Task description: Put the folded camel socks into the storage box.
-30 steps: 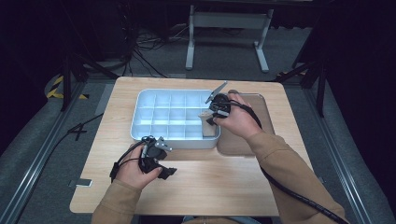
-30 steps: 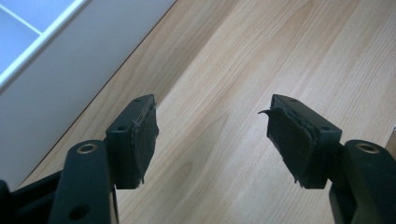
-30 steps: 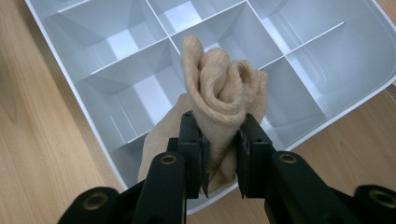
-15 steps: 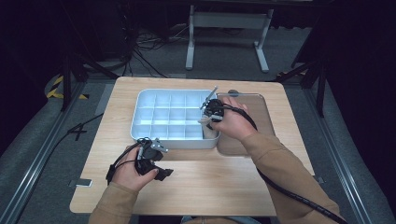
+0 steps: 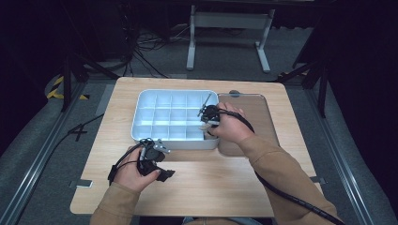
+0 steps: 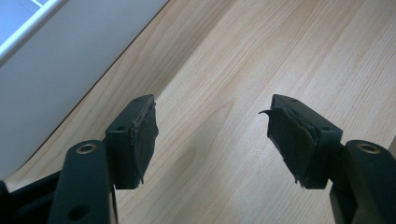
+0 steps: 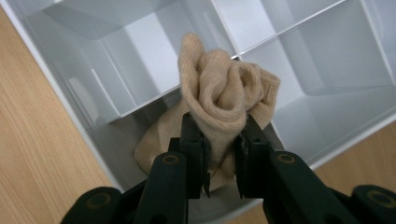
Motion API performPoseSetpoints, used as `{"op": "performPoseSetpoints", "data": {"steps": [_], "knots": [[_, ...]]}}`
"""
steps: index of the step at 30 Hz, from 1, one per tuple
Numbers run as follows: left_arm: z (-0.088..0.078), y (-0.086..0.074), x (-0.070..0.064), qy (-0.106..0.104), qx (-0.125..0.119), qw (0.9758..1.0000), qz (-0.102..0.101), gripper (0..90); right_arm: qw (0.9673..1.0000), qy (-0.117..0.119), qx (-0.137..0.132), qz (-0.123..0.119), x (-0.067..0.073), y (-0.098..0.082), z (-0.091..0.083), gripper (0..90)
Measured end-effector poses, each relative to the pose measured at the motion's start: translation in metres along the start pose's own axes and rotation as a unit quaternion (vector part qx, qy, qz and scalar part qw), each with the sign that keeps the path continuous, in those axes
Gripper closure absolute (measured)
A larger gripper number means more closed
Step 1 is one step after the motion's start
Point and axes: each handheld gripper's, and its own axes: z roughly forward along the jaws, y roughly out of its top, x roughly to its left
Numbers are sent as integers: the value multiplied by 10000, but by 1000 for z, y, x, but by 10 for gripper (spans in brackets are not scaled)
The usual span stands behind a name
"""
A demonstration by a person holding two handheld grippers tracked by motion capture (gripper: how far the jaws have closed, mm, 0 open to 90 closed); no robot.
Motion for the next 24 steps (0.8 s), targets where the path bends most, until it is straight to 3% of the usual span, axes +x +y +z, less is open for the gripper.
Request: {"op": "performPoseSetpoints", "data": {"steps": [10, 14, 19, 24], "knots": [[1, 0, -1, -3, 12, 10000, 6, 335, 9996, 139, 237, -45, 0, 2, 14, 757], [2, 1, -1, 8, 43, 10000, 25, 330, 9994, 198, 285, 43, -2, 2, 21, 756], [4, 1, -2, -5, 19, 10000, 36, 329, 9994, 268, 179, 136, -5, -1, 20, 735], [4, 1, -2, -5, 33, 10000, 21, 329, 9987, 337, -146, 365, -7, -5, 12, 631]]}}
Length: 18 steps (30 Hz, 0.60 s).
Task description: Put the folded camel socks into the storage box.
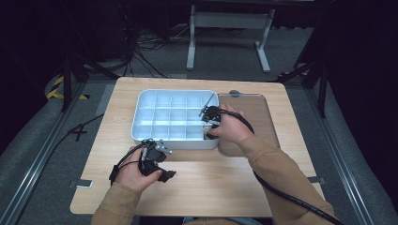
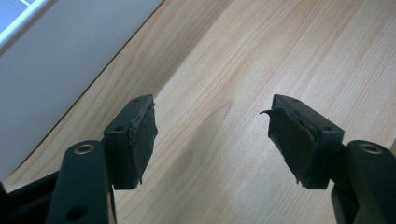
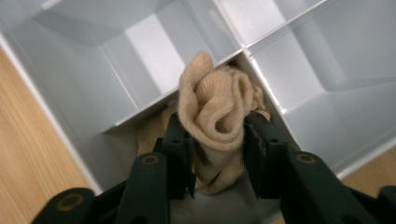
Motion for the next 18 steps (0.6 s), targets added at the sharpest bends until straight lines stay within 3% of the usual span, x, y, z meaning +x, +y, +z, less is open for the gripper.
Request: {"op": "performPoseSetpoints", "data": {"steps": [3, 6, 14, 18], "knots": [[0, 0, 0, -13, 59, 10000, -9, 327, 9995, 27, -261, 158, -1, 0, -9, 643], [1, 1, 0, -17, 78, 10000, 28, 327, 9991, 14, -307, 288, 1, 2, -14, 767], [3, 1, -1, -66, 96, 9999, 18, 324, 9996, -89, -96, 261, 1, 7, -4, 807], [4, 1, -1, -52, 132, 9999, 35, 323, 9995, -181, 165, 174, 3, 11, 7, 810]]}}
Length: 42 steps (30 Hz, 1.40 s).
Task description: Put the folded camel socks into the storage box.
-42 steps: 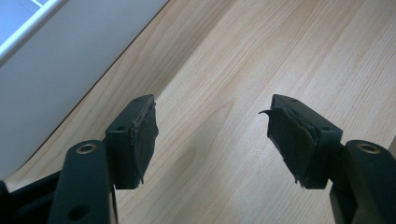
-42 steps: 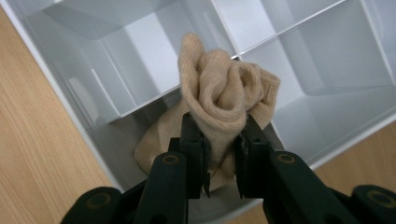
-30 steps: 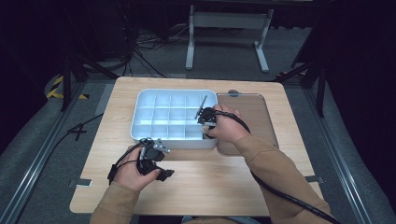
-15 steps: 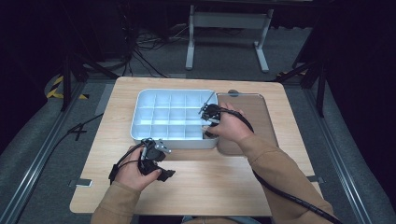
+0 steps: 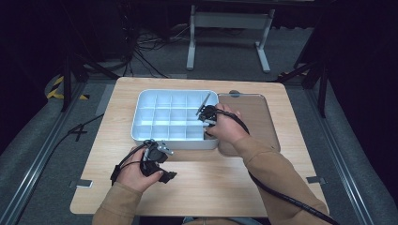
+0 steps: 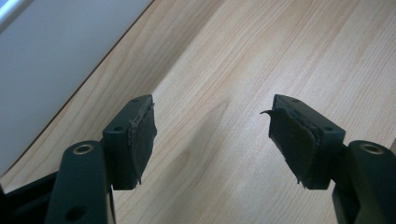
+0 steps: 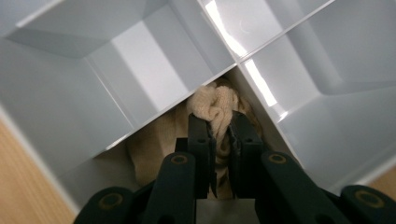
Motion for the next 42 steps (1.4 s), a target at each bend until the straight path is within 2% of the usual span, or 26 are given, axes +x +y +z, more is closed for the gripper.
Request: {"op": "performPoseSetpoints", "data": {"steps": [7, 12, 15, 19, 23, 26, 29, 34, 35, 38, 39, 42], "knots": [[0, 0, 1, -4, -22, 10000, 22, 324, 9994, -106, 319, 4, 2, 7, 9, 810], [0, 0, 0, -1, -66, 10000, -14, 323, 9992, -173, 344, 57, 3, 9, 12, 803], [-1, 0, 0, 2, -27, 10000, -11, 322, 9997, -80, 207, 135, 1, 5, 11, 778], [0, 1, 1, -4, -19, 10000, 8, 321, 9990, 252, -107, 354, -6, -3, 7, 683], [-1, 1, 2, -24, -15, 10000, -15, 318, 9973, 375, -340, 529, -7, -8, 1, 630], [-2, 1, 1, -33, -55, 10000, -17, 313, 9964, 423, -516, 527, -8, -14, -6, 582], [-3, 1, 0, -44, -122, 9999, -18, 316, 9935, 497, -863, 546, -6, -20, -18, 559], [-4, 1, 1, -43, -165, 9999, -16, 324, 9875, 463, -1450, 421, -2, -34, -42, 514], [-5, 1, 1, -39, -175, 9998, -22, 324, 9875, 463, -1450, 421, -2, -34, -42, 514], [-6, 1, 1, -53, -156, 9998, -62, 324, 9817, 445, -1815, 361, 0, -46, -55, 504], [-6, 0, 1, -14, -228, 9997, -27, 324, 9799, 474, -1908, 337, 0, -50, -59, 503], [-8, 0, 2, -93, -274, 9996, -38, 325, 9732, 563, -2205, 324, 1, -63, -68, 499]]}}
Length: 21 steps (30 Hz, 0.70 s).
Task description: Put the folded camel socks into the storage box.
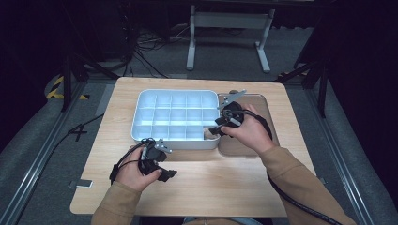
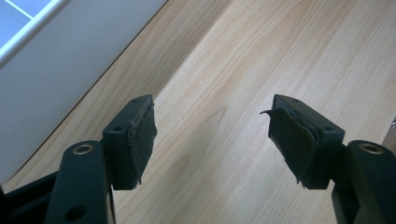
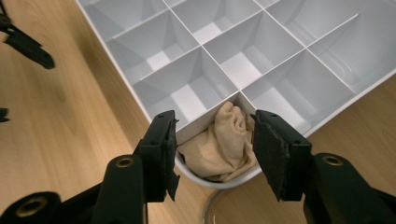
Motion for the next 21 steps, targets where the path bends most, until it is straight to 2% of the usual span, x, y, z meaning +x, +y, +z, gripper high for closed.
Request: {"op": "performPoseSetpoints", "data": {"steps": [3, 6, 11, 16, 21], "knots": [[-1, 0, 0, -146, -93, 9998, -14, 326, 9997, 53, -241, -6, 2, -8, -11, 484], [-2, 2, -1, -176, -148, 9997, 14, 328, 9991, 59, -412, -45, 3, -17, -21, 466], [-2, 5, -3, -173, -128, 9998, 51, 328, 9985, 96, -536, -84, 6, -31, -36, 456], [-2, 7, -3, -184, -147, 9997, -11, 329, 9974, 85, -705, -83, 8, -46, -51, 440], [-4, 9, -3, -190, -235, 9995, -99, 338, 9966, -61, -798, -190, 18, -64, -62, 431]]}}
